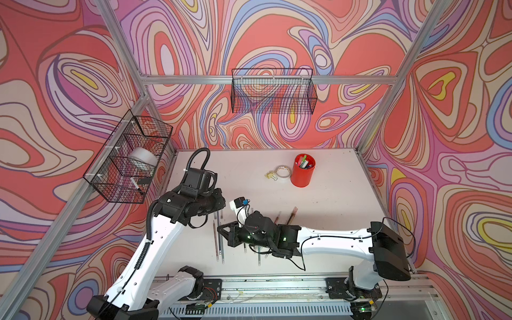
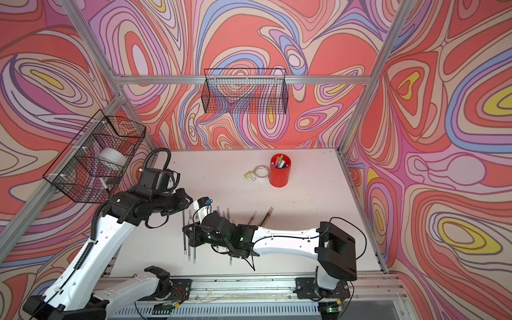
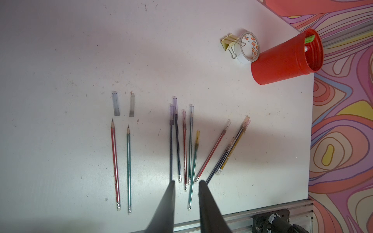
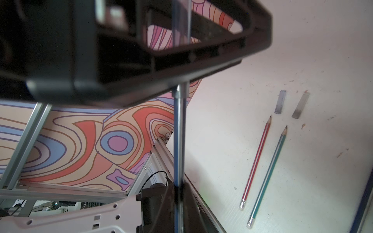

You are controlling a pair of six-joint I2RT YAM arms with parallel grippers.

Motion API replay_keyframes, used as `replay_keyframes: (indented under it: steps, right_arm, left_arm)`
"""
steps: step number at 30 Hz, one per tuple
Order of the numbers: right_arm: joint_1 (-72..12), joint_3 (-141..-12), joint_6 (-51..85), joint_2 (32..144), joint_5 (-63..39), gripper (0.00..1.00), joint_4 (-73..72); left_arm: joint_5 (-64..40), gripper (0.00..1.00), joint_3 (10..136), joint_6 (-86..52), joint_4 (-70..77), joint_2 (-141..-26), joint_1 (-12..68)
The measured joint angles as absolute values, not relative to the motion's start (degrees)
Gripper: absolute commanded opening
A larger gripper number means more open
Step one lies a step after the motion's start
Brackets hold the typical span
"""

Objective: Remove the protective cover of the pencils
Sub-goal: Remove the protective sleeve from the pencil.

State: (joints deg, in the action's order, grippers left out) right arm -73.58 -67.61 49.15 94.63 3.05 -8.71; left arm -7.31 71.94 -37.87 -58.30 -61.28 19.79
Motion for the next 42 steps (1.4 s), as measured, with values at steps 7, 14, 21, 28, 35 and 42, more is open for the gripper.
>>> replay_keyframes:
  steps: [7, 14, 21, 28, 35, 42]
  right_arm:
    - [-73.58, -67.61, 49.30, 94.61, 3.46, 0.24, -8.51]
    - [-73.65, -70.04, 50.41, 95.53, 3.62, 0.23, -6.85]
    - [-73.54, -70.87, 51.03, 96.60, 3.86, 0.00, -5.74]
    - [-73.12, -70.91, 51.57, 96.99, 4.49, 0.00, -6.04]
    - [-73.71, -70.91, 51.96, 97.03, 3.44, 0.00, -6.42]
    - [-73.95, -70.63, 53.06, 97.34, 4.36, 0.00, -5.93]
  left_arm:
    - [-4.99, 0.00, 71.94, -36.05, -59.27, -61.93, 19.57]
    - [-6.57, 0.00, 71.94, -36.62, -58.59, -62.35, 19.88]
    - [-5.67, 0.00, 71.94, -35.73, -58.74, -62.48, 19.90]
    - [-3.46, 0.00, 73.65, -33.61, -59.18, -65.21, 20.36]
    - [4.16, 0.00, 81.76, -28.95, -57.54, -72.20, 20.03]
    - [8.29, 0.00, 85.27, -25.91, -56.55, -78.02, 18.96]
